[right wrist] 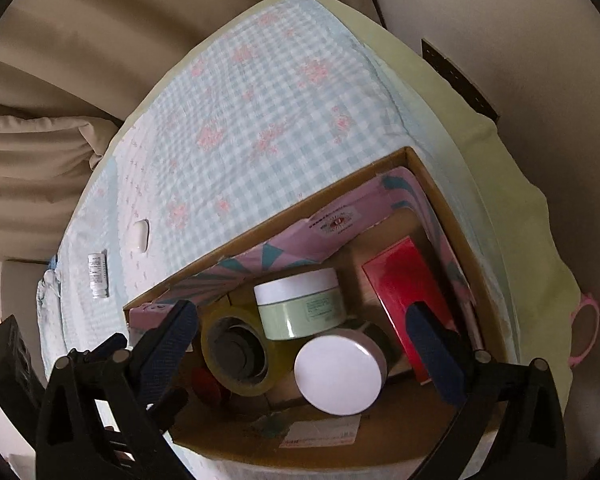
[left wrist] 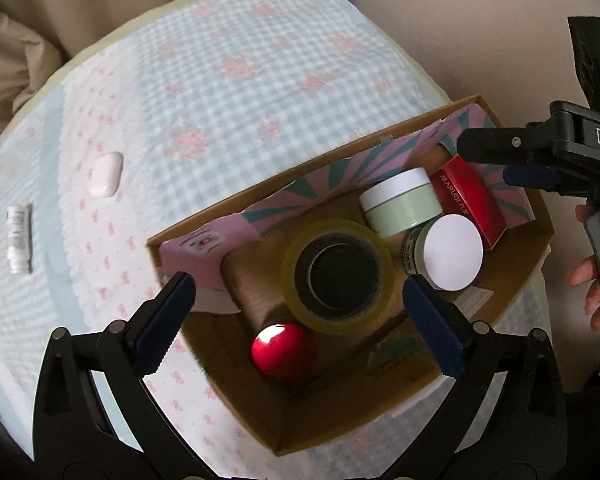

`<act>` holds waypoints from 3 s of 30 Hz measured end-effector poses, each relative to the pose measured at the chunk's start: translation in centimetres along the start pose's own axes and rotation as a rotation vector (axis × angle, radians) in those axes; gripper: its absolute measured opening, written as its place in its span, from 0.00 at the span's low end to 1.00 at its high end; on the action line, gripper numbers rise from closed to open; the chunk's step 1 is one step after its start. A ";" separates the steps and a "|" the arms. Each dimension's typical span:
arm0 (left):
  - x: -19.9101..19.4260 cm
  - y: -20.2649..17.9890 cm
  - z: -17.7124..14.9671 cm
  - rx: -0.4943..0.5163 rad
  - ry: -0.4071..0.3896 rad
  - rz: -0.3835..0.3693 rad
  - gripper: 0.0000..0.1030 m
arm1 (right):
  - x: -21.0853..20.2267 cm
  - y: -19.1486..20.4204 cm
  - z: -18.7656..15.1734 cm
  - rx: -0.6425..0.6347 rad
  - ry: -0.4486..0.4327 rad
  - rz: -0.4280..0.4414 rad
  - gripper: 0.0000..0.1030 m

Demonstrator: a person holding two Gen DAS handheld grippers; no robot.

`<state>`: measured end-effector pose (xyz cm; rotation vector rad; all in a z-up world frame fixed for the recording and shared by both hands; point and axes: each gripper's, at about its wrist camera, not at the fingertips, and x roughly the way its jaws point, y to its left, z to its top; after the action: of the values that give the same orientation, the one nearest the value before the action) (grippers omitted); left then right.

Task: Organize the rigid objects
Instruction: 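Open both tools to release the cap and jar into the box, then lift away, then grasp the white pill bottle with the left tool while the right tool grasps the white case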

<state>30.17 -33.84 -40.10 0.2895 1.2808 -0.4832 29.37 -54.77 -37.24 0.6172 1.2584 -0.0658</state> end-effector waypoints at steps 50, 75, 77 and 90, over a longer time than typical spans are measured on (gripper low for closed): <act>-26.1 33.6 -13.6 -0.084 -0.308 0.054 1.00 | -7.4 38.2 -20.9 -0.327 -0.347 -0.230 1.00; 1.8 45.0 -2.2 -0.197 -0.102 0.041 0.94 | 16.7 34.9 -4.2 -0.209 -0.186 -0.298 1.00; 3.9 45.8 -2.2 -0.209 -0.088 0.047 0.91 | 18.7 34.3 -3.4 -0.202 -0.183 -0.294 0.98; 10.0 47.2 -1.1 -0.239 -0.065 0.016 0.72 | 27.1 32.1 0.8 -0.121 -0.157 -0.319 0.68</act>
<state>54.74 5.68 -52.77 0.0829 1.2578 -0.3199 51.05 -20.62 -48.71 0.2974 1.1887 -0.2956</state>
